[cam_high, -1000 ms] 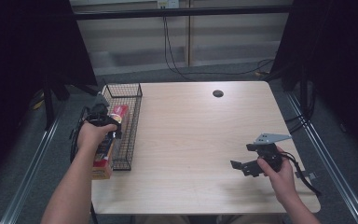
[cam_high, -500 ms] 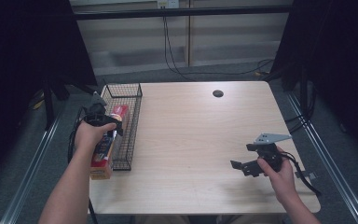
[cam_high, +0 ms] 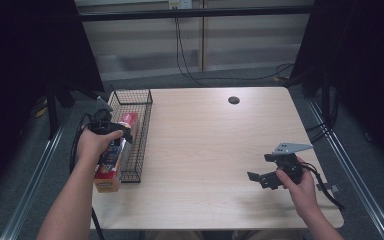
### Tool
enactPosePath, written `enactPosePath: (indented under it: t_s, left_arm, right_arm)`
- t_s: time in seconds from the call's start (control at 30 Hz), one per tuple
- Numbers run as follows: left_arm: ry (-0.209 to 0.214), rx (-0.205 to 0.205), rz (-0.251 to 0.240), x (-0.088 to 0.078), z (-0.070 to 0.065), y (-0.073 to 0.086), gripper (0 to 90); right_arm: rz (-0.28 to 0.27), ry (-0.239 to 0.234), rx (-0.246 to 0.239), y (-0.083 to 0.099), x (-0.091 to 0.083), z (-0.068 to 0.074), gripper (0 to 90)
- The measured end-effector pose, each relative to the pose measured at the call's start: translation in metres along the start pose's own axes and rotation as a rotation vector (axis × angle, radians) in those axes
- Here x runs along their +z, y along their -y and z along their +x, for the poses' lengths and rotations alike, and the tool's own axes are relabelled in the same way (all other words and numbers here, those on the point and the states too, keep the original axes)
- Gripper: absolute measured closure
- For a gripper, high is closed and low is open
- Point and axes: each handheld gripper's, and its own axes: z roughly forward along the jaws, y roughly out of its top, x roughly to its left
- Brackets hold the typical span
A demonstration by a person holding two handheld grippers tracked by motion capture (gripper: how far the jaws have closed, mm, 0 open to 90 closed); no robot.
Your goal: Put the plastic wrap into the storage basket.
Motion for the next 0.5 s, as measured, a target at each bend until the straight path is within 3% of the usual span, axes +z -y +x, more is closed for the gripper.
enactPosePath:
  t_s: [0.07, 0.1, 0.17, 0.3, 0.5]
  left_arm:
    - [-0.001, 0.003, -0.011, -0.002, -0.001, 0.000, 11.2]
    - [0.001, 0.025, 0.001, -0.004, 0.000, 0.000, 10.7]
    - [0.009, 0.018, -0.004, -0.006, -0.002, 0.000, 10.7]
    - [0.015, 0.028, 0.004, -0.010, -0.005, 0.001, 10.4]
    - [0.044, 0.055, -0.021, -0.022, -0.012, 0.000, 10.2]
  right_arm:
    - [0.000, 0.001, 0.001, 0.000, 0.000, 0.000, 2.2]
    - [0.000, 0.000, 0.000, 0.000, 0.000, 0.000, 2.2]
    - [0.000, -0.001, -0.001, 0.000, 0.000, 0.000, 2.2]
    - [-0.003, -0.001, 0.007, 0.000, 0.000, 0.001, 2.2]
    - [-0.007, 0.000, 0.002, -0.001, 0.000, 0.001, 2.2]
